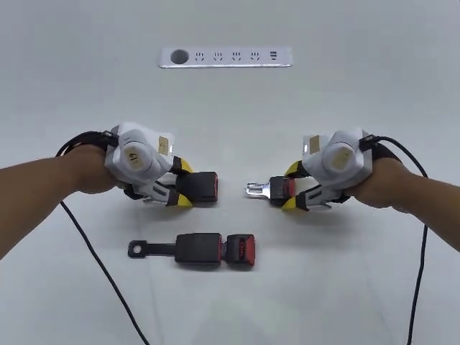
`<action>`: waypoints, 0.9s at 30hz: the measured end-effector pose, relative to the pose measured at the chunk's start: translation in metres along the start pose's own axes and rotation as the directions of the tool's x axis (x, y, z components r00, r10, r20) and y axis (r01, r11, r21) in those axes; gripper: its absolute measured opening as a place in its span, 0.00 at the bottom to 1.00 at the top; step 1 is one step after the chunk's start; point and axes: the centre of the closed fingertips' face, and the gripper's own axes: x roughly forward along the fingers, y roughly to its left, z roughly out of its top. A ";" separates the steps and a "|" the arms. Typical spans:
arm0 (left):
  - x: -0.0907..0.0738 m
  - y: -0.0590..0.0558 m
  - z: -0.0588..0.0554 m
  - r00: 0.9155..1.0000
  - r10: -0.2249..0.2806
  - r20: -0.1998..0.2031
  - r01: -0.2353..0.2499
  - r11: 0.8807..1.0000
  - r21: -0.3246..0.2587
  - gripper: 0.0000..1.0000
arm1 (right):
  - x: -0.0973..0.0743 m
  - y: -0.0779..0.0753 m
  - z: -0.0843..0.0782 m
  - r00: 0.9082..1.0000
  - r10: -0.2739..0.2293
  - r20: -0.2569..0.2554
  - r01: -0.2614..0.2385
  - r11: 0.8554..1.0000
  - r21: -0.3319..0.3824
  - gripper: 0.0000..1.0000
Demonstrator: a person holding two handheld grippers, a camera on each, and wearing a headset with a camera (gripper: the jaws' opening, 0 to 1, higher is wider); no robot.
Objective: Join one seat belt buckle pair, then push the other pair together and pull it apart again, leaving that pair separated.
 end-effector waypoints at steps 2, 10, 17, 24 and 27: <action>0.000 0.000 0.000 1.000 0.000 0.000 0.000 1.000 0.000 0.34 | -0.004 0.000 -0.006 1.000 0.000 -0.003 0.000 1.000 0.001 0.35; 0.000 0.000 0.000 1.000 0.000 -0.005 0.000 1.000 -0.002 0.34 | -0.015 -0.001 -0.022 1.000 -0.001 -0.020 0.001 1.000 0.018 0.35; 0.001 0.000 0.000 1.000 -0.003 -0.007 0.003 1.000 -0.001 0.34 | -0.019 0.000 -0.029 0.999 0.003 -0.033 -0.002 1.000 0.021 0.35; 0.001 0.000 0.000 1.000 0.002 -0.007 -0.002 1.000 -0.008 0.34 | -0.023 0.001 -0.035 0.999 -0.001 -0.034 0.003 0.999 0.046 0.35; 0.001 0.001 0.001 1.000 0.025 -0.010 -0.026 0.997 -0.067 0.35 | -0.023 0.002 -0.034 0.999 -0.013 -0.039 0.015 0.999 0.041 0.36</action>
